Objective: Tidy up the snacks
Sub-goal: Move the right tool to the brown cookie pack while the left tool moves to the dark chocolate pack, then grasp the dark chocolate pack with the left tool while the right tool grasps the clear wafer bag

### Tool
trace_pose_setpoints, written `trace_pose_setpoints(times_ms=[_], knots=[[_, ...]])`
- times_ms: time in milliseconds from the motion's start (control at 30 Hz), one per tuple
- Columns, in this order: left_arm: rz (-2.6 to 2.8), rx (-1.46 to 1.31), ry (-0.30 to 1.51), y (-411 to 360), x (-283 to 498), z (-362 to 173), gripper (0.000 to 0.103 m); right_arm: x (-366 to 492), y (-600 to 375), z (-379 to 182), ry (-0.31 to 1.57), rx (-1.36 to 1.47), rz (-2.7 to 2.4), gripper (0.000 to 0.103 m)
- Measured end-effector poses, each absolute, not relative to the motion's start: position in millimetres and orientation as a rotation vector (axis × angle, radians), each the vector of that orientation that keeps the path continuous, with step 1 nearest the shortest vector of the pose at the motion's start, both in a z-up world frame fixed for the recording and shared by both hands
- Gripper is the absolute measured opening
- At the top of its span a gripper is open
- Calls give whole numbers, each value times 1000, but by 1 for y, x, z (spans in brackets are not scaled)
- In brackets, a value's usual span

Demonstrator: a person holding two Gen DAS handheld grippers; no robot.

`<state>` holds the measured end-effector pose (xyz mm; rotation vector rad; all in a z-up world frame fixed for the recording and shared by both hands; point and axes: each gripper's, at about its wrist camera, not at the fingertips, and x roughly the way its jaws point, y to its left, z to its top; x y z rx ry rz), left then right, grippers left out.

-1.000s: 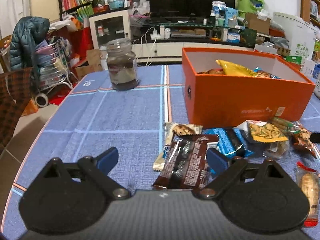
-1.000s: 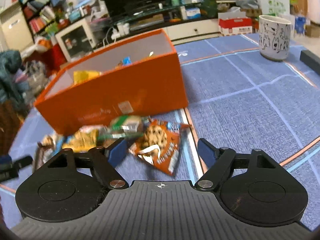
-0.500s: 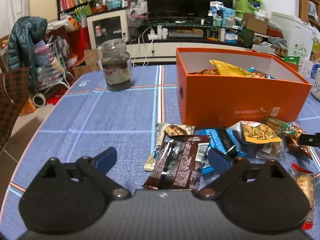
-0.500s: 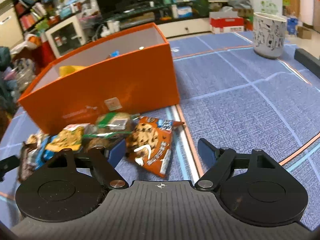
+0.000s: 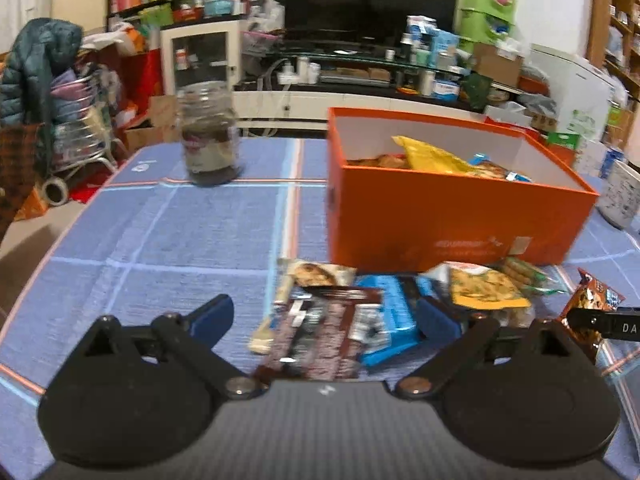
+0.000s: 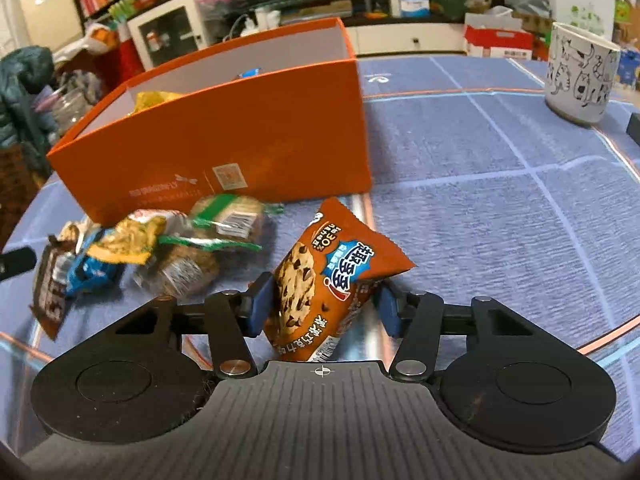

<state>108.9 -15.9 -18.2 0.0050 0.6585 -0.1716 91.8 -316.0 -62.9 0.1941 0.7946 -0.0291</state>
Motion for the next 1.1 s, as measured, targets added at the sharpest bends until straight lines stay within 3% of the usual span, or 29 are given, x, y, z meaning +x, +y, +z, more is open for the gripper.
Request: trace_pose_setpoints(times_ms=[200, 300, 333, 400, 433, 533, 600, 700, 1100], knots=[[-234, 161, 584, -24, 115, -18, 98, 89, -325, -61, 817, 177, 2, 42], [-242, 113, 641, -12, 128, -23, 96, 89, -324, -60, 823, 166, 10, 47], [-234, 99, 664, -9, 132, -26, 93, 89, -323, -60, 825, 156, 14, 48], [-260, 86, 706, -6, 135, -30, 71, 89, -322, -60, 823, 146, 23, 48], [-274, 83, 723, -7, 136, -32, 68, 89, -323, -60, 824, 145, 28, 48], [-281, 102, 733, -12, 133, -36, 69, 88, -326, -60, 825, 160, 34, 48], [-291, 120, 741, -15, 132, -39, 75, 87, -326, -59, 825, 160, 35, 48], [-295, 131, 744, -19, 130, -42, 76, 87, -326, -60, 825, 162, 32, 56], [-264, 117, 785, -15, 131, -50, 77, 87, -322, -60, 825, 156, 11, 64]])
